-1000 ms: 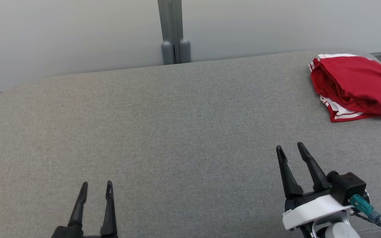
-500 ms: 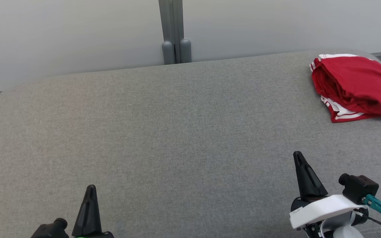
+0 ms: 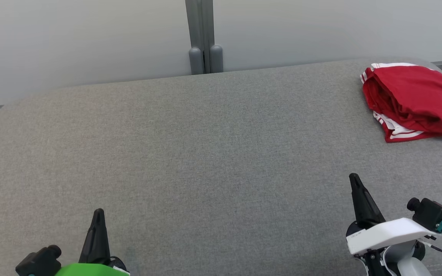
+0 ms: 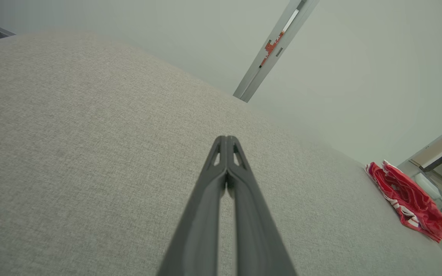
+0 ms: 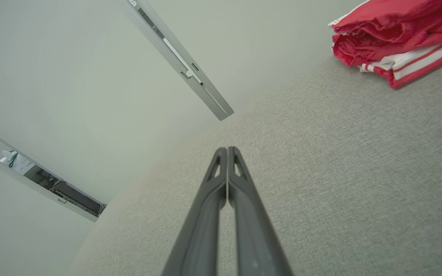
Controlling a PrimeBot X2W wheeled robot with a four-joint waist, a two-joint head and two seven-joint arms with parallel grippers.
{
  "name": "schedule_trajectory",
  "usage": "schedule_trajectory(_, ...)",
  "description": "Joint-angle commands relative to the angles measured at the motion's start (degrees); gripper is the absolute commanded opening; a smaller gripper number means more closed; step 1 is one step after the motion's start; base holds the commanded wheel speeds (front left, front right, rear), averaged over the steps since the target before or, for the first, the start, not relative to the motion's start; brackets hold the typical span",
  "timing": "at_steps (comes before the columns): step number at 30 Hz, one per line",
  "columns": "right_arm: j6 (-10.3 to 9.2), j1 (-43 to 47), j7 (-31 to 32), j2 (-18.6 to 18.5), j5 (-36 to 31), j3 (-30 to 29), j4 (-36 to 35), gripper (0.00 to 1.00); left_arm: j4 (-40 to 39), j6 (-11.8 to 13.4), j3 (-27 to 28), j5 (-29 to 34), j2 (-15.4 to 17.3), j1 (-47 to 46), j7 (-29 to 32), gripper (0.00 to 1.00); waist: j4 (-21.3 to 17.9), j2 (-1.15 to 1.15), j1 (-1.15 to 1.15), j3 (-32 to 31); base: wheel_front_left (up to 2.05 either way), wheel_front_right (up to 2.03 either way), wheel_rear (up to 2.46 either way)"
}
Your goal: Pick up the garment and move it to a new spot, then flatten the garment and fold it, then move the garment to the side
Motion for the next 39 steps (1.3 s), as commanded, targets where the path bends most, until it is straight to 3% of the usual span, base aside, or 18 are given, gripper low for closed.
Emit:
schedule_trajectory(1, -0.01, -1.7, 0.4, -0.4, 2.0, -0.4, -0.4, 0.00, -0.4, -0.4, 0.4, -2.5, 0.5, -1.8, 0.3, 0.00, 0.0, 0.00, 0.00, 0.0, 0.00, 0.00, 0.00)
schedule_trajectory(39, -0.01, -3.8, 7.1, -0.2, 28.1, -4.9, 2.0, 0.00, 4.0, -3.1, 3.8, -31.0, 1.2, -7.6, 6.8, 0.00, 0.6, 0.00, 0.00, 0.0, 0.00, 0.00, 0.00)
